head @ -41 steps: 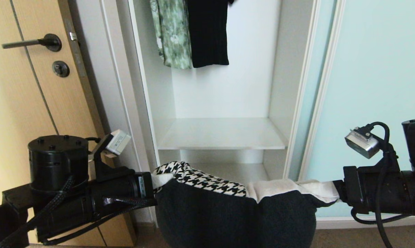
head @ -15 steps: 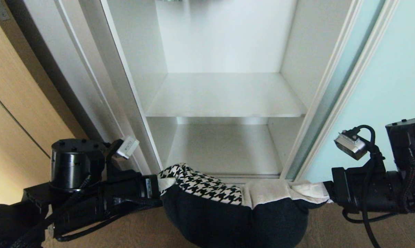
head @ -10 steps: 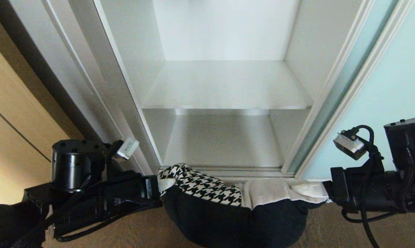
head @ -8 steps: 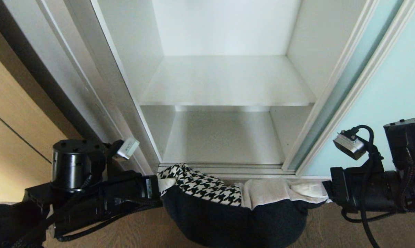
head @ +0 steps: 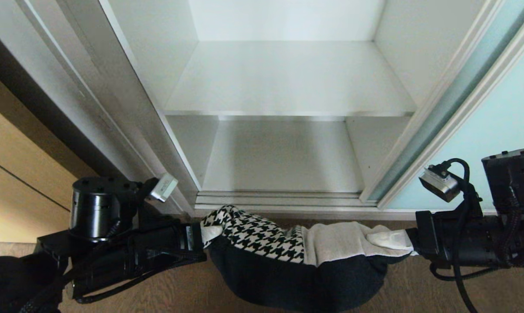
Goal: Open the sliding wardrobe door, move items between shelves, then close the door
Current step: Place the pillow on the lower shelf
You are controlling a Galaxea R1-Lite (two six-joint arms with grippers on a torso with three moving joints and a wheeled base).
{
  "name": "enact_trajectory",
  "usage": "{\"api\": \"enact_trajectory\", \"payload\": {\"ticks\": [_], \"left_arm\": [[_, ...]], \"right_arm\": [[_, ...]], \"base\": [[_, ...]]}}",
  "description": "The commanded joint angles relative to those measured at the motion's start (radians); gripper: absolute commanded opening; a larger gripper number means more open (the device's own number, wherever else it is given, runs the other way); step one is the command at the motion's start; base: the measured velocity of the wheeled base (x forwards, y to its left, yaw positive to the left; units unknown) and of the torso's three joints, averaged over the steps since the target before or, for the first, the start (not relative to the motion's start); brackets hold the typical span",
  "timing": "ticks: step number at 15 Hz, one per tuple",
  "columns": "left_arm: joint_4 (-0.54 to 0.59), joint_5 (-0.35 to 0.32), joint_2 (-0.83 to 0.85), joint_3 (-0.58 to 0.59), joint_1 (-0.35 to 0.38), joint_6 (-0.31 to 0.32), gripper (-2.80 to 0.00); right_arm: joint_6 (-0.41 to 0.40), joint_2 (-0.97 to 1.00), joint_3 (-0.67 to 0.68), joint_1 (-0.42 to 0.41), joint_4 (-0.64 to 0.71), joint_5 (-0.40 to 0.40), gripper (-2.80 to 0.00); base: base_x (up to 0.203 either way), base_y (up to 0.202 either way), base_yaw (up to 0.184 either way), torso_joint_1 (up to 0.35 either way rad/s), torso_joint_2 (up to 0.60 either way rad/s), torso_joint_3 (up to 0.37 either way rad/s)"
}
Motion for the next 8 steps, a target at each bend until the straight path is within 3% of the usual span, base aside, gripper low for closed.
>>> {"api": "enact_trajectory", "payload": {"ticks": [1,8], "left_arm": [[-0.004,-0.002,0.010,0.000,0.000,-0.003,-2.80],[-0.004,-0.002,0.012,-0.001,-0.001,-0.002,-2.80]], "right_arm": [[0.003,0.001,0.000,0.000,0.000,0.003,-2.80],[0.003,0.000,0.001,0.000,0.000,0.003,-2.80]], "base": [[0.000,0.000,0.000,0.002,0.00,-0.200],[0.000,0.000,0.000,0.003,0.00,-0.200]]}}
